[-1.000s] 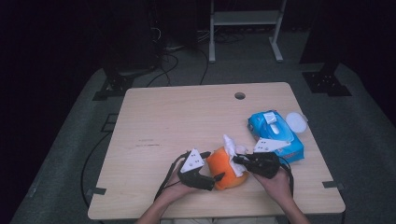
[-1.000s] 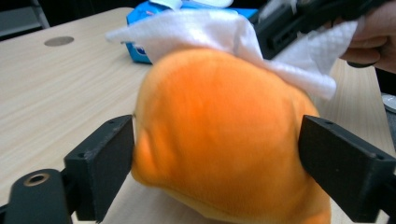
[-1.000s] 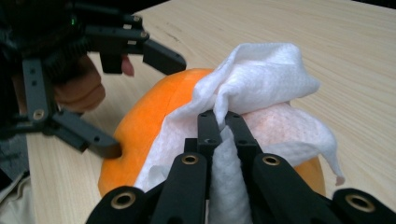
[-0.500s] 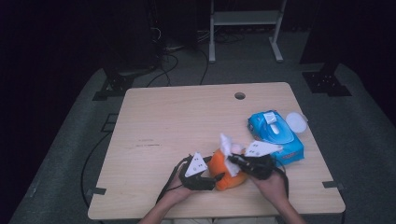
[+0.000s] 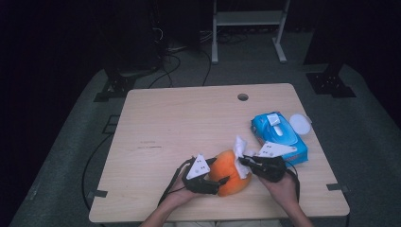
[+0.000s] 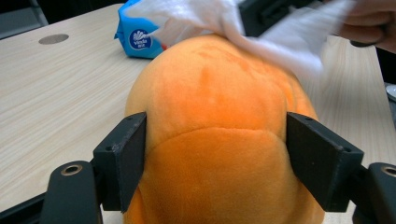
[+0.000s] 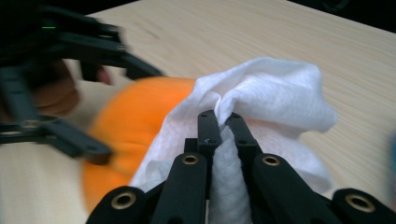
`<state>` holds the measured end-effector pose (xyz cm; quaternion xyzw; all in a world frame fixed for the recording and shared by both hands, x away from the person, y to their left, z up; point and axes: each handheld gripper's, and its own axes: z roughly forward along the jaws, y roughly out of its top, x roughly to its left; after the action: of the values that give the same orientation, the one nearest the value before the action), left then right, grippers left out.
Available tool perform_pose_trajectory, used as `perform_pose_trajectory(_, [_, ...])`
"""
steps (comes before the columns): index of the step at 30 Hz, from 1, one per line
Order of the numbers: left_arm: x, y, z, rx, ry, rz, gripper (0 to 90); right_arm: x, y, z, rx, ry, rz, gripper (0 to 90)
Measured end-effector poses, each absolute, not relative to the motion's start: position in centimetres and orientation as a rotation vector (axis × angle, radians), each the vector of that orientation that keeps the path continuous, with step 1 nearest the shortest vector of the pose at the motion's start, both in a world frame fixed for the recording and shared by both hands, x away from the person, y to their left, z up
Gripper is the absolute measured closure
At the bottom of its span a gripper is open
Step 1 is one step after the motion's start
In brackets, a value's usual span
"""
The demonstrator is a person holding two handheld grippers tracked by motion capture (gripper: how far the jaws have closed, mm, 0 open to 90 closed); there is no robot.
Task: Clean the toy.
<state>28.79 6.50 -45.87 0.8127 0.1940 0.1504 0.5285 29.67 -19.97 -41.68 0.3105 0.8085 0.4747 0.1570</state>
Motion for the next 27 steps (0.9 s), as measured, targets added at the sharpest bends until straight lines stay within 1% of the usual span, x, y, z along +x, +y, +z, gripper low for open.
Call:
perform_pose_trajectory(3, [28.8, 6.5, -45.9, 1.938, 0.450, 0.357, 24.0, 30.0, -20.9, -42.2, 0.949, 2.324, 1.375, 85.7])
perform_pose_trajectory(5, [28.7, 6.5, -45.9, 1.954, 0.443, 0.369, 25.0, 29.3, -19.8, -41.8, 0.883, 2.329, 1.395, 85.6])
perform_pose_trajectory(9, [28.6, 6.7, -46.0, 1.961, 0.446, 0.372, 26.7, 29.2, -19.3, -41.4, 0.841, 2.342, 1.398, 85.4])
perform_pose_trajectory(11, [28.5, 6.6, -46.0, 1.960, 0.443, 0.375, 26.8, 29.7, -19.8, -41.6, 0.887, 2.334, 1.392, 85.5])
perform_pose_trajectory(12, [28.5, 6.5, -46.0, 1.963, 0.438, 0.379, 26.9, 30.2, -20.6, -42.0, 0.961, 2.322, 1.386, 85.5])
perform_pose_trajectory(14, [28.5, 6.4, -46.0, 1.959, 0.434, 0.377, 26.5, 30.3, -21.0, -42.2, 0.984, 2.329, 1.424, 85.5])
perform_pose_trajectory(15, [28.5, 6.5, -45.9, 1.959, 0.432, 0.365, 23.0, 30.2, -20.8, -42.3, 0.966, 2.337, 1.422, 85.4])
perform_pose_trajectory(16, [28.8, 6.7, -45.4, 1.954, 0.444, 0.337, 16.7, 30.0, -20.4, -42.4, 0.942, 2.345, 1.414, 85.5])
perform_pose_trajectory(17, [29.0, 6.8, -45.1, 1.945, 0.453, 0.323, 16.7, 30.0, -20.4, -42.4, 0.942, 2.345, 1.414, 85.5])
perform_pose_trajectory(18, [29.2, 7.1, -44.6, 1.894, 0.461, 0.348, 11.4, 29.9, -20.2, -42.3, 0.927, 2.346, 1.414, 85.5])
perform_pose_trajectory(19, [29.4, 7.3, -44.4, 1.876, 0.469, 0.354, 9.9, 29.6, -19.8, -42.0, 0.880, 2.347, 1.453, 85.4])
perform_pose_trajectory(20, [29.5, 7.3, -44.3, 1.880, 0.477, 0.350, 14.9, 29.4, -19.5, -41.8, 0.862, 2.345, 1.465, 85.4])
perform_pose_trajectory(21, [29.5, 7.4, -44.5, 1.903, 0.470, 0.356, 14.9, 29.4, -19.5, -41.8, 0.862, 2.345, 1.465, 85.4])
perform_pose_trajectory(22, [29.4, 7.4, -44.9, 1.923, 0.457, 0.340, 23.0, 29.3, -19.2, -41.7, 0.851, 2.346, 1.464, 85.4])
perform_pose_trajectory(24, [29.3, 7.4, -45.3, 1.930, 0.464, 0.337, 29.5, 29.4, -19.0, -41.9, 0.844, 2.355, 1.440, 85.5])
perform_pose_trajectory(27, [29.2, 7.1, -45.5, 1.927, 0.473, 0.345, 32.9, 30.1, -19.9, -42.6, 0.939, 2.356, 1.455, 85.5])
